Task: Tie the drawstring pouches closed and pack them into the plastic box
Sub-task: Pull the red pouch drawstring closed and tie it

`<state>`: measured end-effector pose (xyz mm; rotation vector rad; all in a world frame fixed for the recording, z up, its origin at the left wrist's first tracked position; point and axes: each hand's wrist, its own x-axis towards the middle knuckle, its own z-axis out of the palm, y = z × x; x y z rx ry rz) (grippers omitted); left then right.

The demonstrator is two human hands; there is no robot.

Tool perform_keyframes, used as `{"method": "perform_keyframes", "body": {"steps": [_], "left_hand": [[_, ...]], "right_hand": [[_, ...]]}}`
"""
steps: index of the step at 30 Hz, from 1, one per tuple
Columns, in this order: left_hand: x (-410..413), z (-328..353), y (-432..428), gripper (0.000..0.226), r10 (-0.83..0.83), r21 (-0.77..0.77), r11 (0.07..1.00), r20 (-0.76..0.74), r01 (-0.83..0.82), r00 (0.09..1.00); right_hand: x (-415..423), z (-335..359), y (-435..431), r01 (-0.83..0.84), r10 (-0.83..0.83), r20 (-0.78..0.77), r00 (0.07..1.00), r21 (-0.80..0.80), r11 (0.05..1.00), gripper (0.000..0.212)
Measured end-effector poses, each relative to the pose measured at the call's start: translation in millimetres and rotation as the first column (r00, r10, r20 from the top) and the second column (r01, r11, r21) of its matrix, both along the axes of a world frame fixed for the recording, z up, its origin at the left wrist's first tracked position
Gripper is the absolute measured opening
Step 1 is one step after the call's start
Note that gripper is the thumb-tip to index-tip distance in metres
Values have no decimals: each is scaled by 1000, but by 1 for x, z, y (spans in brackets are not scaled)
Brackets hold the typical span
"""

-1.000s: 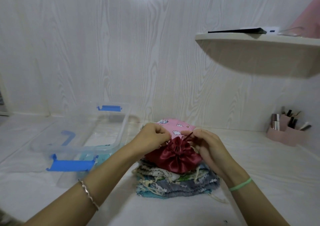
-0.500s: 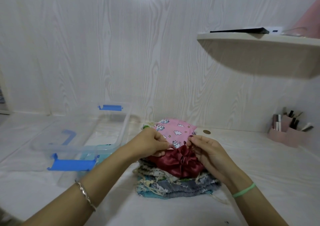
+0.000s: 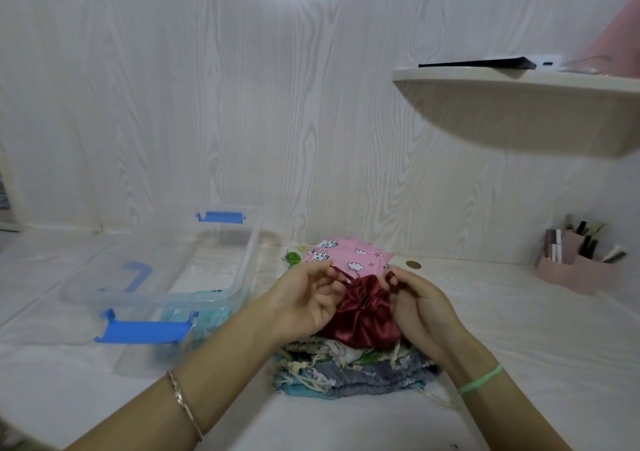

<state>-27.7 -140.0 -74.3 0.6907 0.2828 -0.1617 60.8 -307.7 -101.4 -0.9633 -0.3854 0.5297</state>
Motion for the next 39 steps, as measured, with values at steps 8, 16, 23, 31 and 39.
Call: {"method": "perform_keyframes", "body": {"steps": [8,16,23,31,39], "left_hand": [[0,0,1,37,103,690,711,88,-135,991],[-6,-9,5,35,234,655,707,140,-267,962],[-7,-18,4,40,253,828,372,345,-420,904],[-8,-18,6,34,208,870,351,288,-346,935],[5,17,4,18,255,770,521,272,-369,928]], "right_hand": [[10,-5,-1,23,-22,22,999,-7,1000,28],[8,-15,-2,120,-95,156,983,-162,979,35],[5,-7,-7,282,-26,493,870,-452,846,30],[8,7,-24,293,172,578,798,-621,727,43],[-5,36,19,364,367,743,560,-619,696,54]]}}
